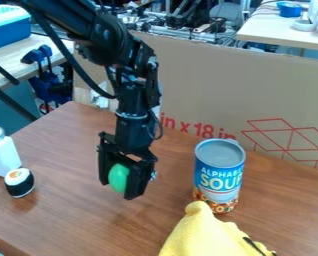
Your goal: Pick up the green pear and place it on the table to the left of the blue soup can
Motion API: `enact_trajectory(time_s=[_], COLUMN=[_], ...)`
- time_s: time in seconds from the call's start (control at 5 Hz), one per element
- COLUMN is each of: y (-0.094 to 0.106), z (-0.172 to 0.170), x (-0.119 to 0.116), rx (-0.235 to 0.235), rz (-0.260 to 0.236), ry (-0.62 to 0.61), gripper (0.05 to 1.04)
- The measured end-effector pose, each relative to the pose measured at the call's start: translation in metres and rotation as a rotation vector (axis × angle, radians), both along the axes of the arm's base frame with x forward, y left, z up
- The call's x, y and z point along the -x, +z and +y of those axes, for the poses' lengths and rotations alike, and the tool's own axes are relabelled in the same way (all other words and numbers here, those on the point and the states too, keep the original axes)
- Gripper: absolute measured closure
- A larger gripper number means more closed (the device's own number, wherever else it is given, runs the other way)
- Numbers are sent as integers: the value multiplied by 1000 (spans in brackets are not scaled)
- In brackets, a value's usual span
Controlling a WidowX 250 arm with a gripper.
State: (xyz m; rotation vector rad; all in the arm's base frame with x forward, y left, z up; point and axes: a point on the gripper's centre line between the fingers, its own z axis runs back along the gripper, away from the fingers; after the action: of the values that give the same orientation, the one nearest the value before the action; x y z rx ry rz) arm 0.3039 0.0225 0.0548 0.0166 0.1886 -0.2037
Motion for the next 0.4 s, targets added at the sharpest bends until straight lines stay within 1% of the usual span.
enact_trajectory(time_s=[0.2, 0.4], y=[-26, -26], z=[-7, -7], x=[-2, -6], rx=[16, 18], rz=[39, 17], ry=[-59, -78], gripper=[208, 208])
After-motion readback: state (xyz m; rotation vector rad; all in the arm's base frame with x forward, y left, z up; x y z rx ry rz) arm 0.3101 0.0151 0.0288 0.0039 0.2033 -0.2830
